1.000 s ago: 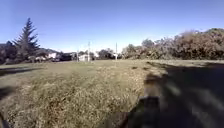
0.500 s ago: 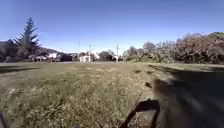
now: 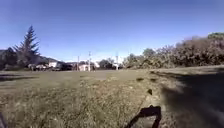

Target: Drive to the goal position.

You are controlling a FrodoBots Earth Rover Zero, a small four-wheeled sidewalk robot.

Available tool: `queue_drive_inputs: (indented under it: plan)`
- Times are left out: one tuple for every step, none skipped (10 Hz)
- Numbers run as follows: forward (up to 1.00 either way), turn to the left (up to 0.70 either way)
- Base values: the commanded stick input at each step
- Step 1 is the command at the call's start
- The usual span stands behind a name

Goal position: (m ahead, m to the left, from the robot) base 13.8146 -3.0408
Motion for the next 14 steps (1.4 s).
queue_drive_inputs:
  plan:
    - [1.00,0.00]
    - [1.00,0.00]
    - [1.00,0.00]
    - [1.00,0.00]
    - [1.00,0.00]
    - [1.00,0.00]
    - [1.00,0.00]
    - [1.00,0.00]
    - [1.00,0.00]
    - [1.00,0.00]
    - [1.00,0.00]
    - [1.00,0.00]
    - [1.00,0.00]
    - [1.00,0.00]
